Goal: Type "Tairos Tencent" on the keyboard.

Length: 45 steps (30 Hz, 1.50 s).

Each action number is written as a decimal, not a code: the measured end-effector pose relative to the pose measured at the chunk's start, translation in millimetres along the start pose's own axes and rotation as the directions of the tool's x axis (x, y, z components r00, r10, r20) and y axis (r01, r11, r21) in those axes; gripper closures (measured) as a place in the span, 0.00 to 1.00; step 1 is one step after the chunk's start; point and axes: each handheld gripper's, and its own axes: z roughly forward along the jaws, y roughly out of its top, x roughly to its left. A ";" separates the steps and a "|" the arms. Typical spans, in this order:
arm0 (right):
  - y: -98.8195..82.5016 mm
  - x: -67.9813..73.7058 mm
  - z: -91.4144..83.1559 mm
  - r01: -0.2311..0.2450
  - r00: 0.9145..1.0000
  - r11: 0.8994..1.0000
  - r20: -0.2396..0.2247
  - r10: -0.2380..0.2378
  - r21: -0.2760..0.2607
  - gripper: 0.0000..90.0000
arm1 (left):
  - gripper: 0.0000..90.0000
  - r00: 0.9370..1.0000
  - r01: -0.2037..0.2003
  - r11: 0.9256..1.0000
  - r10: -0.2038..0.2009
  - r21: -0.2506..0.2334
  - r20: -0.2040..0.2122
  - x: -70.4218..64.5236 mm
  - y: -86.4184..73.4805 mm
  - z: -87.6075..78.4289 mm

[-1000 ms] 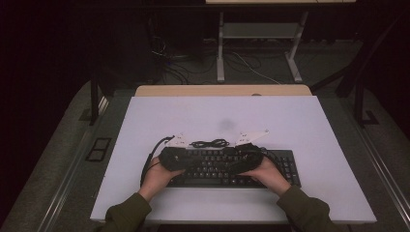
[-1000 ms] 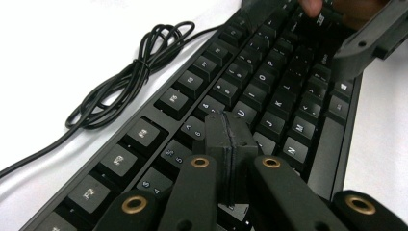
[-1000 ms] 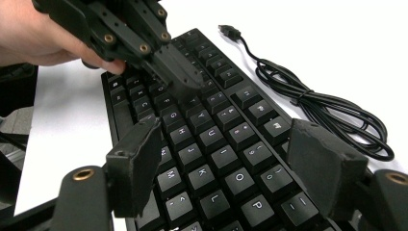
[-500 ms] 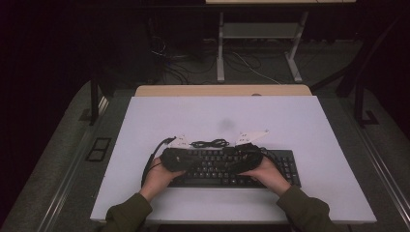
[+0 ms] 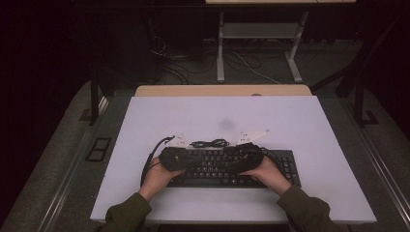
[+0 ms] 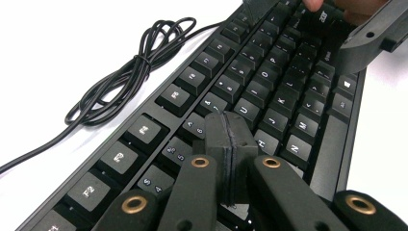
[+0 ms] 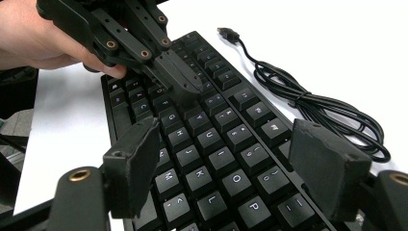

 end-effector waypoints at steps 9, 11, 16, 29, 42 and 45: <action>-0.9 -2.8 -3.8 -0.008 1.000 1.000 0.004 0.008 -0.010 0.28 | 0.96 1.000 0.003 1.000 -0.003 -0.024 0.003 -1.9 0.9 -5.5; -0.8 -2.7 -4.7 -0.007 1.000 1.000 0.008 0.007 -0.017 0.28 | 0.93 1.000 0.012 0.999 -0.012 -0.036 0.002 -2.2 0.7 -8.0; -2.3 -3.3 -9.6 -0.004 1.000 1.000 0.008 0.004 -0.024 0.26 | 0.78 1.000 0.022 0.998 -0.022 -0.053 0.000 -1.1 -0.5 -13.2; -10.9 -9.2 -36.2 -0.017 0.998 0.998 0.053 0.020 -0.058 0.25 | 0.44 0.999 0.032 0.996 -0.034 -0.086 -0.028 -5.0 -5.9 -25.5; -27.6 -9.2 -67.3 -0.012 0.996 0.997 0.086 0.018 -0.072 0.21 | 0.23 0.996 0.022 0.995 -0.030 -0.095 -0.084 -11.3 -18.7 -40.7; -33.0 -9.7 -75.4 -0.009 0.995 0.997 0.098 0.017 -0.076 0.21 | 0.20 0.995 0.027 0.995 -0.036 -0.095 -0.095 -11.8 -22.4 -44.8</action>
